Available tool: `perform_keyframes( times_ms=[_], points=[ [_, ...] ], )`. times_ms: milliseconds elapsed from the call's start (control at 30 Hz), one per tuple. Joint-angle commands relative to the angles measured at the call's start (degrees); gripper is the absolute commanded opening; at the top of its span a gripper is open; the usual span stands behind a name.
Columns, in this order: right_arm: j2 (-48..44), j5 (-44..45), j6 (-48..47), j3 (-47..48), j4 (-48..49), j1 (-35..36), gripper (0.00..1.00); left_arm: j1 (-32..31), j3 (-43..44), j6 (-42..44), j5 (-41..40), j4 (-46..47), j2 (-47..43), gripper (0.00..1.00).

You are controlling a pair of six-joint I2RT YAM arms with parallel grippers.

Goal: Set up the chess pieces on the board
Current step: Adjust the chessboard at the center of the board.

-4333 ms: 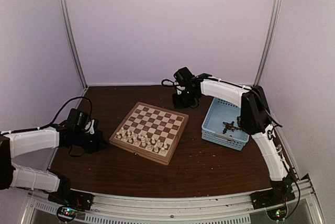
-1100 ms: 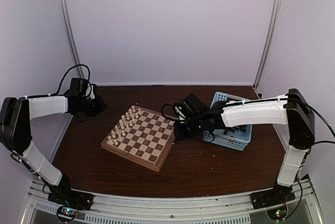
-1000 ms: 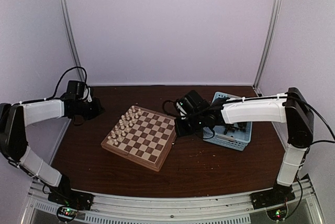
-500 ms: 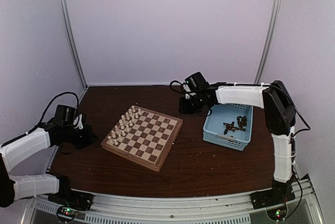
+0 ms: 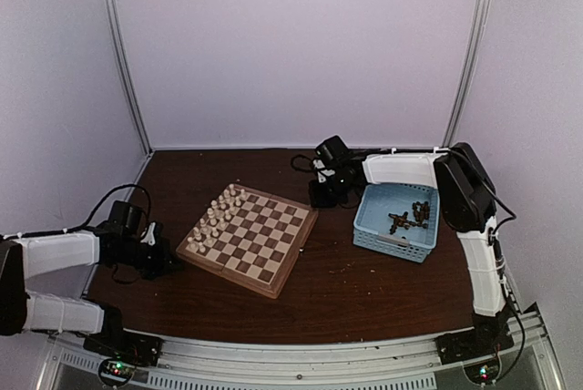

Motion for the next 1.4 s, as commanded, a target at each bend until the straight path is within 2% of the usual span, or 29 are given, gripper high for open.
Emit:
perform_keyframes(
  times_ms=[0, 233, 600, 900, 1167, 1367],
  points=[
    [2.24, 0.29, -0.99, 2.61, -1.68, -0.08, 0.00, -0.39, -1.23, -1.15, 1.17, 8.23, 3.39, 0.00],
    [3.16, -1.14, -2.53, 3.63, -2.97, -0.08, 0.00, -0.48, -1.62, -1.54, -1.62, 14.27, 8.01, 0.00],
    [7.22, -0.79, -4.87, 9.35, -10.31, -0.02, 0.00, -0.48, -0.56, -1.23, -1.89, 20.46, 14.88, 0.00],
    [3.49, -3.17, -4.64, 4.61, -8.33, 0.51, 0.00, -0.48, 2.56, -0.63, -3.53, 21.62, 17.68, 0.00],
    [-2.48, 0.91, -4.17, 1.43, -9.00, 1.24, 0.00, -0.48, 10.65, 2.50, -4.72, 18.43, 22.80, 0.00],
    [-9.58, 7.38, -5.68, -0.61, -11.36, 1.15, 0.00, -0.48, 13.97, 5.91, -11.46, 10.09, 18.56, 0.00]
  ],
)
